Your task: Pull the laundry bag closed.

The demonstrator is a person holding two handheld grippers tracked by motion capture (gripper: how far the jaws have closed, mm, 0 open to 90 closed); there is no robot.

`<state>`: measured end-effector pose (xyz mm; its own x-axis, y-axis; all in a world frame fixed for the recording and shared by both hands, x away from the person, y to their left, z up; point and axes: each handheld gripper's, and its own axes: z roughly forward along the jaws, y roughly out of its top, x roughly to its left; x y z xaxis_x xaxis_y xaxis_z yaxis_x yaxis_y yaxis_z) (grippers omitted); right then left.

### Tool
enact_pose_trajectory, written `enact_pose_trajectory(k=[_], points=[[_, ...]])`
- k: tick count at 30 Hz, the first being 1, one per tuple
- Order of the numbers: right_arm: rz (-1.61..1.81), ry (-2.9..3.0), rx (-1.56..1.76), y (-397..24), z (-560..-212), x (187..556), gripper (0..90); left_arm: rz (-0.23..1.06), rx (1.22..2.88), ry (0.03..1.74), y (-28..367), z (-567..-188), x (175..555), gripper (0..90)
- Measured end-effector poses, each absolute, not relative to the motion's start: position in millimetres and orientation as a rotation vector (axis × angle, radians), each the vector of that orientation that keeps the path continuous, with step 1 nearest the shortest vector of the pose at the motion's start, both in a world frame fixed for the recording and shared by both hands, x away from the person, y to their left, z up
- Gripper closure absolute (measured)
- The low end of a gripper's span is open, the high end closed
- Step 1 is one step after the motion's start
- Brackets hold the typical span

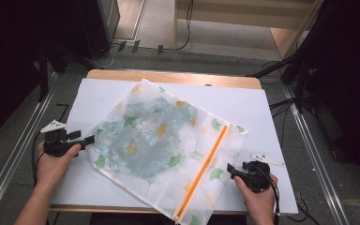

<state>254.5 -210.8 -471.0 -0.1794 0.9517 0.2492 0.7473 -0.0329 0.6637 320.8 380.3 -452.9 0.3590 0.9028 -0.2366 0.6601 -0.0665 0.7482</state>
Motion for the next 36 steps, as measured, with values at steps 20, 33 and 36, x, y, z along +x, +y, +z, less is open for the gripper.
enact_pose_trajectory(k=[20, 33, 36], points=[[0.902, 1.985, 1.723, -193.6, -476.3, 276.2, 90.0, 0.159, 1.978, 1.284, 355.7, -454.9, 310.7, 89.6], [0.985, 1.986, 1.723, -211.8, -477.3, 317.9, 83.1, 0.107, 2.063, 1.222, 336.7, -454.4, 288.9, 88.9], [1.031, 1.908, 1.819, -219.2, -471.8, 309.9, 60.2, 0.107, 2.057, 1.227, 339.0, -454.4, 288.3, 87.4]])
